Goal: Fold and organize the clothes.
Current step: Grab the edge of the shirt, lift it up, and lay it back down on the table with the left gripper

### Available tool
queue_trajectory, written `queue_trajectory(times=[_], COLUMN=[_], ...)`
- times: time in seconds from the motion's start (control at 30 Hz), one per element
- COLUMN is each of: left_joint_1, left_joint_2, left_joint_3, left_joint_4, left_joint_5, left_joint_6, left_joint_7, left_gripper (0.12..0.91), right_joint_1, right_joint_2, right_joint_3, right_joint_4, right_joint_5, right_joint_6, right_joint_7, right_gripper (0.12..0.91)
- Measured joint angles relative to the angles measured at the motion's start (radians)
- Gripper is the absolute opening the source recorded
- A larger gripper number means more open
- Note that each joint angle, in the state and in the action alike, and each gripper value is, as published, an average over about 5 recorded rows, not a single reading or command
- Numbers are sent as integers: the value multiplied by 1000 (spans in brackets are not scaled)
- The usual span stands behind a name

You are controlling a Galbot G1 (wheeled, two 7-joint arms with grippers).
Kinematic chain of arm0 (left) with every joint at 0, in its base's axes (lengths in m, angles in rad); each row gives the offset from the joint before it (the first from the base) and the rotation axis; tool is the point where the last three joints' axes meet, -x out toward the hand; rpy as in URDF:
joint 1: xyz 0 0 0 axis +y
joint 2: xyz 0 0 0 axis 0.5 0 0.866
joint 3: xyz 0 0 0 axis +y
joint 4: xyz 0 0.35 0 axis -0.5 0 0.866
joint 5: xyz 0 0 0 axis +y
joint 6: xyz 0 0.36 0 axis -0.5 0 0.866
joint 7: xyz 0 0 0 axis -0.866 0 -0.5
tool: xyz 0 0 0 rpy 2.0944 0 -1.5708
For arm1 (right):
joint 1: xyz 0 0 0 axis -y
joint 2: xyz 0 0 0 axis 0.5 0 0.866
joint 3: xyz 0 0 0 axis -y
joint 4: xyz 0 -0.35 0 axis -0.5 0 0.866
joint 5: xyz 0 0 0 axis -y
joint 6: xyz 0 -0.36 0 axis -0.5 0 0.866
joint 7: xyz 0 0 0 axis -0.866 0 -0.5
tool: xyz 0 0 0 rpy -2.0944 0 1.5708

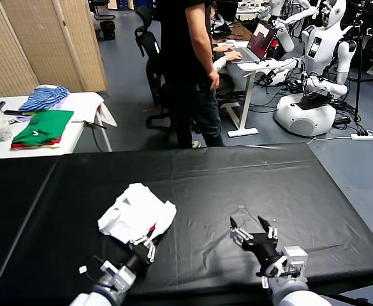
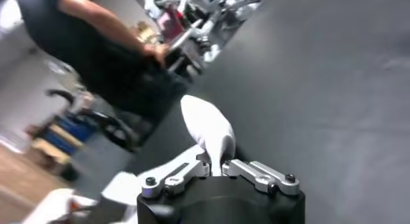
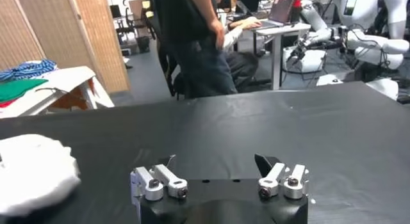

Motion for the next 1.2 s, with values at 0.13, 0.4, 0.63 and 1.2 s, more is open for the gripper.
queue_trajectory(times=[0.13, 0.4, 0.63, 1.2], left_joint_1=[-45, -156, -245, -234], left_joint_2=[-23, -76, -90, -90], left_joint_3=[40, 94, 111, 126], left_joint_4=[15, 69, 76, 6], left_joint_5=[-172, -434, -522, -587], left_joint_6=[63, 149, 210, 355], left_joint_7=[-66, -176, -229, -198], left_gripper=[203, 203, 203, 901], right_joint_1=[-11, -36, -49, -27], right_joint_2=[-2, -5, 1, -7], right_joint_3=[-8, -8, -5, 13], right_joint_4=[10, 28, 35, 42], right_joint_5=[3, -1, -3, 50], right_joint_6=[-3, -4, -1, -32], right_joint_7=[-15, -16, -14, -6], right_gripper=[907, 907, 907, 907])
